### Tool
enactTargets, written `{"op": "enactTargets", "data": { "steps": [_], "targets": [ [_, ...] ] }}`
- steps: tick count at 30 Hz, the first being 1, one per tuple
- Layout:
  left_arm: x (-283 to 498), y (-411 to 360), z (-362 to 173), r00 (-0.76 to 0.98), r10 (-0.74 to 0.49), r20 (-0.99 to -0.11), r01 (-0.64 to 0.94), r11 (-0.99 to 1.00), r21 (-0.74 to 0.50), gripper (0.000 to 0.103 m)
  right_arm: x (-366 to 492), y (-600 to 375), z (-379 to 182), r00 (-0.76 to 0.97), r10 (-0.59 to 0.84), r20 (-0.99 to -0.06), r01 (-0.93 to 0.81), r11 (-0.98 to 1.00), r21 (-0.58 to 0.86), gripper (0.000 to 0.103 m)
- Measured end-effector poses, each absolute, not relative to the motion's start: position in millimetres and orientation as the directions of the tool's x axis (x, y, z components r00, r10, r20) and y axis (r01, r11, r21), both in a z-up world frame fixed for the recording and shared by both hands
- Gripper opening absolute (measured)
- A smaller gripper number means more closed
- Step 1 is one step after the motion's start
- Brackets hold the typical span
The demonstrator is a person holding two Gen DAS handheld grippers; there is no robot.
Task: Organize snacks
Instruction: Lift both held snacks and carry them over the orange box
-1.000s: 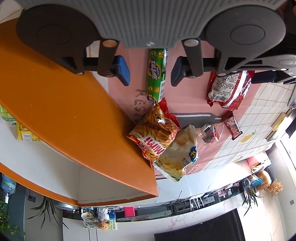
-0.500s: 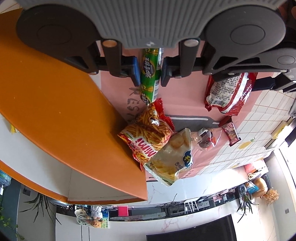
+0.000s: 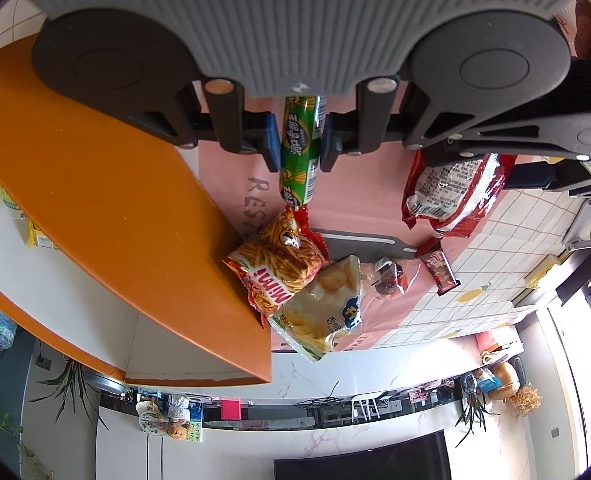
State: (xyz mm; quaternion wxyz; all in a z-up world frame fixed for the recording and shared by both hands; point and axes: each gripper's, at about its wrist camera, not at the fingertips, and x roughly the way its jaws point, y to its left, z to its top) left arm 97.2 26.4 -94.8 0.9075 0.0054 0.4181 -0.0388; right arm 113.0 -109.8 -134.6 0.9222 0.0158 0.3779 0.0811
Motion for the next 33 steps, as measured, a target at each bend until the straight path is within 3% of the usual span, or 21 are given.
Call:
{"op": "enactTargets", "data": {
  "steps": [18,27,33],
  "targets": [
    [52,-8,-12,0.746,-0.176,-0.643,0.191,0.980,-0.046,0.081,28,-154,-42,0.789,0.146,-0.596,-0.086,0.988,0.129,0.019],
    [55,-49,31,0.770,-0.280,-0.574,0.312,0.949,-0.044,0.081,19,-201,10,0.819,0.061,-0.570,-0.041,0.998,0.049,0.019],
    [77,-83,42,0.741,-0.348,-0.574,0.391,0.919,-0.052,0.081,35,-231,26,0.806,-0.010,-0.592,-0.017,0.999,-0.040,0.019]
  ]
}}
